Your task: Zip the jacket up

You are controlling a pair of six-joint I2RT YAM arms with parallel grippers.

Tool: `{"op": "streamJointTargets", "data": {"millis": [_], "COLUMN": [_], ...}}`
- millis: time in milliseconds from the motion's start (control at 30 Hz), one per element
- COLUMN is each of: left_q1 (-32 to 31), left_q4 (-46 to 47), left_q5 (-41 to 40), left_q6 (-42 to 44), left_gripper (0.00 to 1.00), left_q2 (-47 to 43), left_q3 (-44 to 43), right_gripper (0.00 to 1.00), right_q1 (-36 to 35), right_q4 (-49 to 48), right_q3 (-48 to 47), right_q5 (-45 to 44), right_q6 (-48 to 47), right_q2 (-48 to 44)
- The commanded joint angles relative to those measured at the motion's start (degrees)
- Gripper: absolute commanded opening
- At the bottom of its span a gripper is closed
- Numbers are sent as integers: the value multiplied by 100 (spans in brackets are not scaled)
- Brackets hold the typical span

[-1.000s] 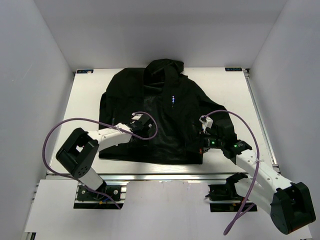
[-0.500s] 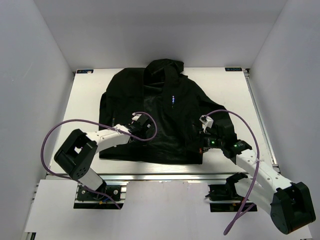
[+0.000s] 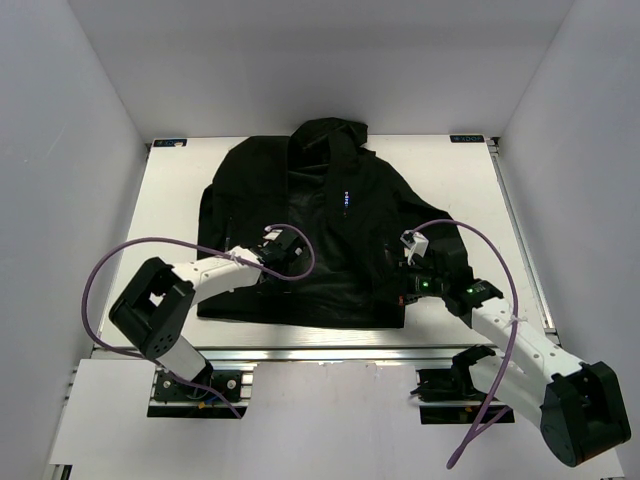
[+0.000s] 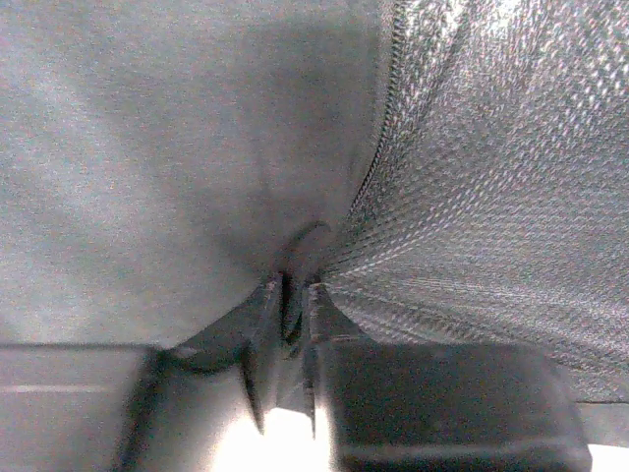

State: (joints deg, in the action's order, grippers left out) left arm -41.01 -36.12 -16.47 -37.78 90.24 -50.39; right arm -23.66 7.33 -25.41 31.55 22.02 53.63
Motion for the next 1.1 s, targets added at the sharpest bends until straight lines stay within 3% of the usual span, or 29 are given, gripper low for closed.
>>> {"op": "streamJointTargets", "data": {"millis": [0, 100, 267, 333, 533, 567, 700, 833, 1067], "left_q1": [23, 23, 23, 23, 23, 23, 23, 23, 23], "left_q4": [-255, -343, -624, -590, -528, -510, -361, -46, 35], "left_q5": [-41, 21, -93, 108, 451, 513, 645, 811, 594], "left_q6": [34, 43, 51, 69, 34, 43, 34, -10, -168], "left_gripper": [22, 26, 25, 34, 46, 54, 58, 73, 70], "left_q2": [-313, -392, -639, -752, -788, -788, -745, -683, -411], "left_q3": [-50, -120, -173, -86, 187, 248, 337, 267, 284], "right_gripper": [0, 0, 0, 0, 0, 0, 0, 0, 0], "right_q1": [-7, 2, 11, 19, 28, 28, 28, 28, 28], "right_q4": [49, 58, 75, 31, 93, 84, 75, 31, 84], "right_q3": [-263, -298, -342, -342, -377, -377, -351, -333, -289], "right_q5": [-193, -246, -404, -395, -334, -325, -281, -211, -202], "right_q6": [-101, -110, -102, -102, -145, -154, -145, -128, -110], "right_q2": [25, 69, 201, 218, 245, 245, 254, 245, 183]}}
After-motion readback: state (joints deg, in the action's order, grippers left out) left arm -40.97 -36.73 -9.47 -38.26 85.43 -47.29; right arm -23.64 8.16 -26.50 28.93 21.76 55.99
